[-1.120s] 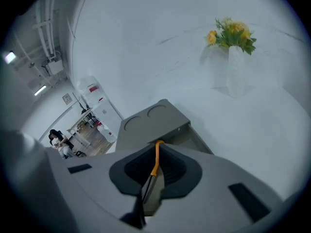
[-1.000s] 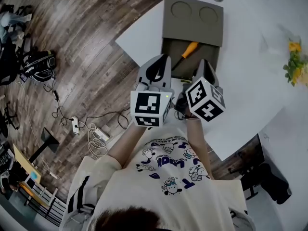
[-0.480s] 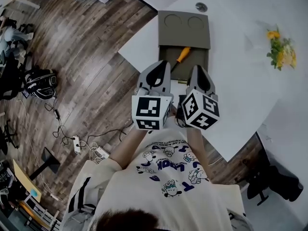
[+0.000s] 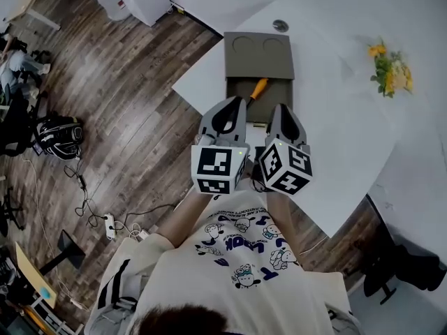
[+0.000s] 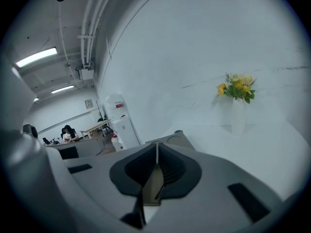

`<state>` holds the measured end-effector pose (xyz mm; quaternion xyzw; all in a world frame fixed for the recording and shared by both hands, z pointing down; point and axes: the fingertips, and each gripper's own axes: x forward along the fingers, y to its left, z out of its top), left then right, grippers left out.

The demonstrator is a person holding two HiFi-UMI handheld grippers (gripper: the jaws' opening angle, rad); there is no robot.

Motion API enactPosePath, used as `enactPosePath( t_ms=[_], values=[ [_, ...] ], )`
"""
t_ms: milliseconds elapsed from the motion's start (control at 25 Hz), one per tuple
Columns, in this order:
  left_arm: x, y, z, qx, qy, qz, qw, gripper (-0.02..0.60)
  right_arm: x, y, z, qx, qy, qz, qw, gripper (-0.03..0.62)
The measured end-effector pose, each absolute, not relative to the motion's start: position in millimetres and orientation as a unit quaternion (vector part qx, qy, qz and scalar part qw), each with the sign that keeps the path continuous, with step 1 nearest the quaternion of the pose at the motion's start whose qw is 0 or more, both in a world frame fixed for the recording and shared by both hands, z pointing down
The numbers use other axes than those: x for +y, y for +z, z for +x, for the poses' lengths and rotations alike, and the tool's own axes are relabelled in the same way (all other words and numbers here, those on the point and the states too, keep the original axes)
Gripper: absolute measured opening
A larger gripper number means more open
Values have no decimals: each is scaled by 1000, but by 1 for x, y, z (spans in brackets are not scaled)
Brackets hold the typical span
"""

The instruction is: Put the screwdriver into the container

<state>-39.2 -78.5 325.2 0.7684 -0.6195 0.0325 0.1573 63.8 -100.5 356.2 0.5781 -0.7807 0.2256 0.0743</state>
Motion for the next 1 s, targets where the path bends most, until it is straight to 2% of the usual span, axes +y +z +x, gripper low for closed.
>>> enactPosePath(
  t_ms=[1000],
  values=[
    [-67,312,-38,-618,24,773,145,18,-89,345,64,-785,214,578,66,35]
  ],
)
